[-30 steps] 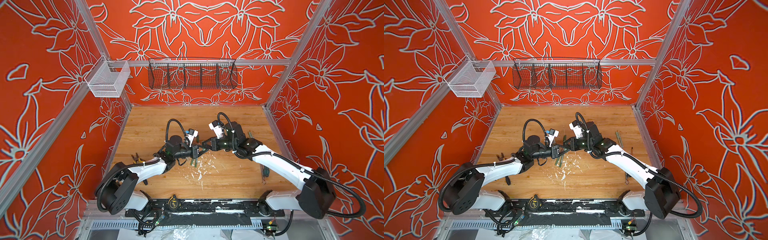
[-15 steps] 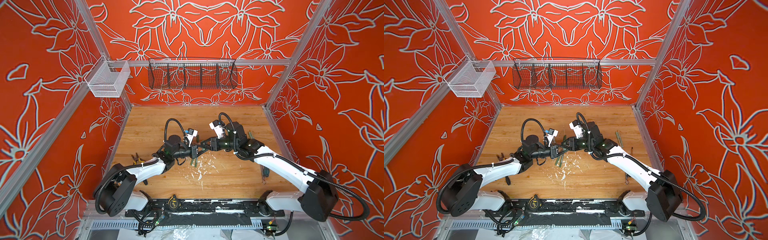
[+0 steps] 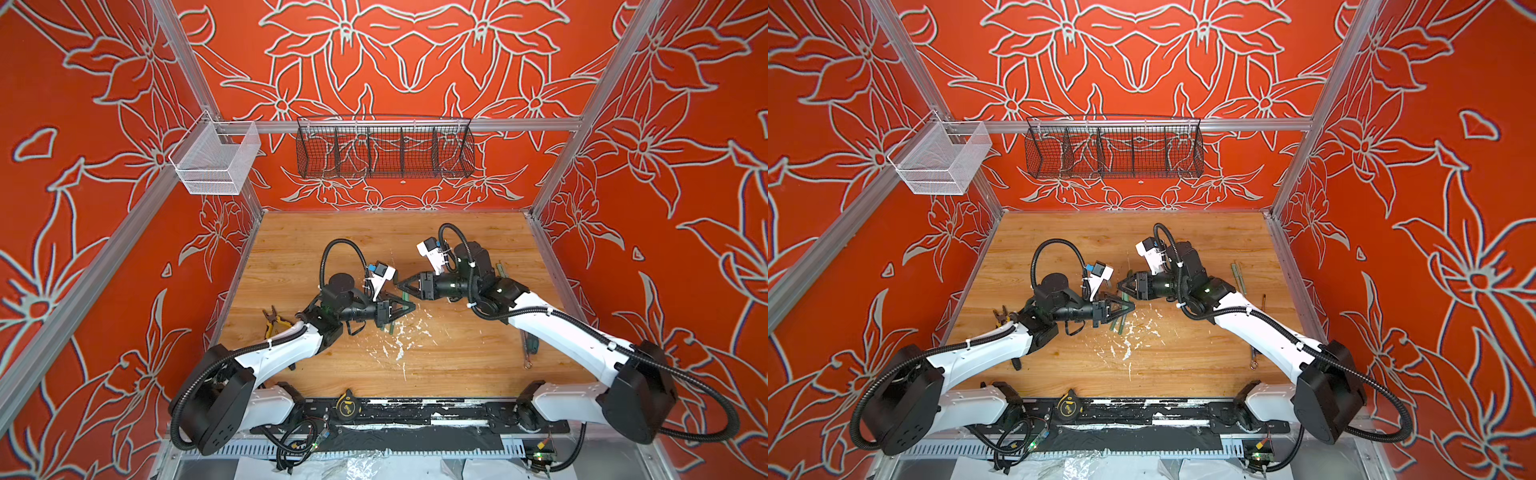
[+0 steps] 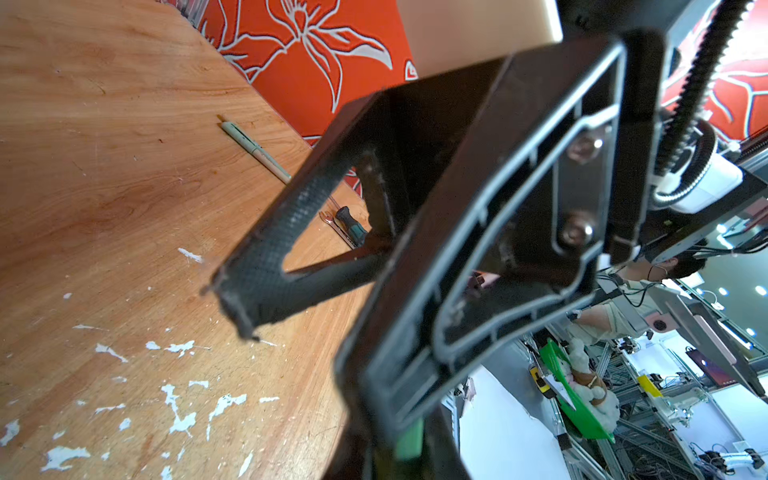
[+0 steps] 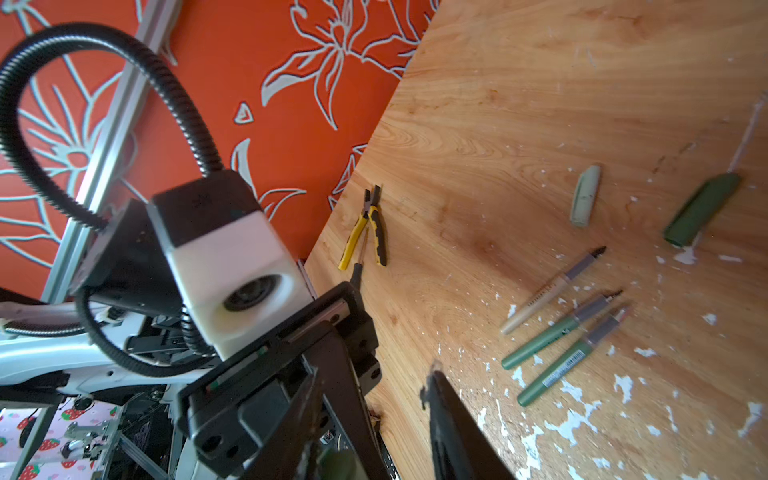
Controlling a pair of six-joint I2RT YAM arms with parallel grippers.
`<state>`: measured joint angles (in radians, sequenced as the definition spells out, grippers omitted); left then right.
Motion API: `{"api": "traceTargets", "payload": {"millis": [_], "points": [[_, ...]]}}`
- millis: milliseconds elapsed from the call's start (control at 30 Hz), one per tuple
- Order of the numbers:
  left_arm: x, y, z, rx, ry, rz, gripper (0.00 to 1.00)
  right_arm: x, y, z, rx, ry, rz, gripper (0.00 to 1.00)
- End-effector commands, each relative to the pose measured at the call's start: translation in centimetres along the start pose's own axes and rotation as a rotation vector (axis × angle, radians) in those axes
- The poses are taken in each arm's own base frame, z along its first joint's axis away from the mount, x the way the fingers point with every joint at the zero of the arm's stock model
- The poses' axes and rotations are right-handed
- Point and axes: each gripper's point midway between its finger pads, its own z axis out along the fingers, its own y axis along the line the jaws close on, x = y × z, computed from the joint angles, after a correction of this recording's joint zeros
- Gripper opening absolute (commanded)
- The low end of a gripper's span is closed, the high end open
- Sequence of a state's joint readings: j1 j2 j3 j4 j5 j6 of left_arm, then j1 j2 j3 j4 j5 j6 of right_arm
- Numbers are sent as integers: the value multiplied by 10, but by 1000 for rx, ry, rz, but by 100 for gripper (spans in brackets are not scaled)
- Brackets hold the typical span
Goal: Insert the pens into the pen caps
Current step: 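Close the left gripper on the green cap held by the right gripper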
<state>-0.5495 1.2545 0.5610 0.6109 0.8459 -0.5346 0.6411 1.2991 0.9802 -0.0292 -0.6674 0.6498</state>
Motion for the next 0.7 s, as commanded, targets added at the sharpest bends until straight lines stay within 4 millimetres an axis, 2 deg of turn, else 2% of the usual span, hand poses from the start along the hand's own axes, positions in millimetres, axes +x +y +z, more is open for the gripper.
{"api": "traceTargets", "payload": {"millis": [0, 200, 400, 667], "points": [[1, -6, -2, 20, 16, 36, 0, -4, 21, -2, -91, -9, -13, 38], [-1, -5, -2, 16, 8, 34, 0, 1, 32, -5, -136, 9, -24, 37], [-5, -7, -2, 22, -4, 34, 0, 9, 31, -5, -135, 24, -29, 37], [-9, -11, -4, 26, -12, 40, 0, 13, 30, -5, -136, 28, -31, 31]]}}
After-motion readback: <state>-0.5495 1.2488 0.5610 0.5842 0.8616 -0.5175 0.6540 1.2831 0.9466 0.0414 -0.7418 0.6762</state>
